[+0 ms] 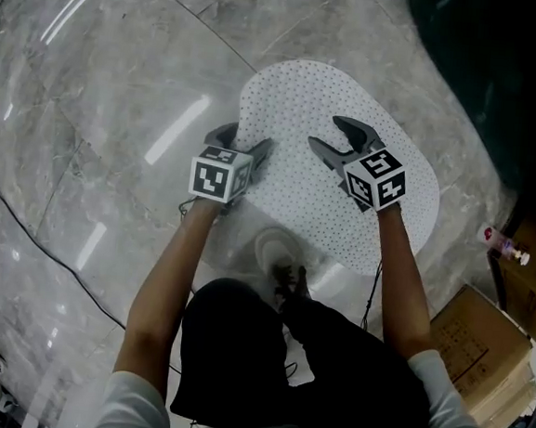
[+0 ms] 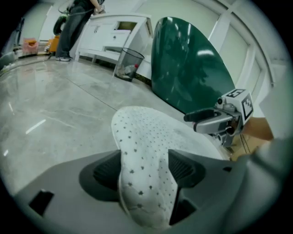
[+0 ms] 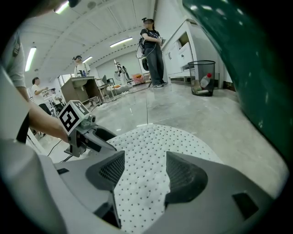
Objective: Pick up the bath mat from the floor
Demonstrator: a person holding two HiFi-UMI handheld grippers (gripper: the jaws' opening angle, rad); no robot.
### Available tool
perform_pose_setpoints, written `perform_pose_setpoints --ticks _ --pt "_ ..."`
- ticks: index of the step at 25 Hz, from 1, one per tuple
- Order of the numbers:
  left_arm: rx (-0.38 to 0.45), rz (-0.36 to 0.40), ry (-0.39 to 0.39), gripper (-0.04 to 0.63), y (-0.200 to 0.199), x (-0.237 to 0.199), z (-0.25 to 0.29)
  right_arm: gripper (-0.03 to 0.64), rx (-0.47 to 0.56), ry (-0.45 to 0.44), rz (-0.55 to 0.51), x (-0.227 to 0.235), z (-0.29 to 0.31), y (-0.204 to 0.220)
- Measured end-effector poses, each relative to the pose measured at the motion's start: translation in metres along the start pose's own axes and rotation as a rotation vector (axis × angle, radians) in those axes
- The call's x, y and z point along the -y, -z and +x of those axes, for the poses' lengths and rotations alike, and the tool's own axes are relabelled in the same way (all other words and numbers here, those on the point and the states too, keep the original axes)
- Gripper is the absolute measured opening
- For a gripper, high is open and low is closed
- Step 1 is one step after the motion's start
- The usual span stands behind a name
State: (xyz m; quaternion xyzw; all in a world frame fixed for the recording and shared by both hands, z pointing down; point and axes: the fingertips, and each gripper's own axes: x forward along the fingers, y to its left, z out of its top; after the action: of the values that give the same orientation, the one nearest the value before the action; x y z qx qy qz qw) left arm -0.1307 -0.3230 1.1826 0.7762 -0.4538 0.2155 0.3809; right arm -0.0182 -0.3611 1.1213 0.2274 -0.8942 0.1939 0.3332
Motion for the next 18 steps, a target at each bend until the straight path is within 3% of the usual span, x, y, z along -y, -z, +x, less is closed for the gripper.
perform_pose_setpoints --ticks 5,13,18 --pt "-0.034 0.057 0.037 0.294 0.005 0.031 0.020 0.276 0.023 0.056 0.050 0.005 -0.032 0.018" --pt "-0.063 0.089 -0.021 0.049 -0.006 0.049 0.038 0.276 0.095 0.160 0.142 0.016 -0.086 0.036" --pt "-0.043 0.083 0.000 0.037 -0.021 0.055 0.025 0.275 0.186 0.239 0.198 0.031 -0.117 0.022"
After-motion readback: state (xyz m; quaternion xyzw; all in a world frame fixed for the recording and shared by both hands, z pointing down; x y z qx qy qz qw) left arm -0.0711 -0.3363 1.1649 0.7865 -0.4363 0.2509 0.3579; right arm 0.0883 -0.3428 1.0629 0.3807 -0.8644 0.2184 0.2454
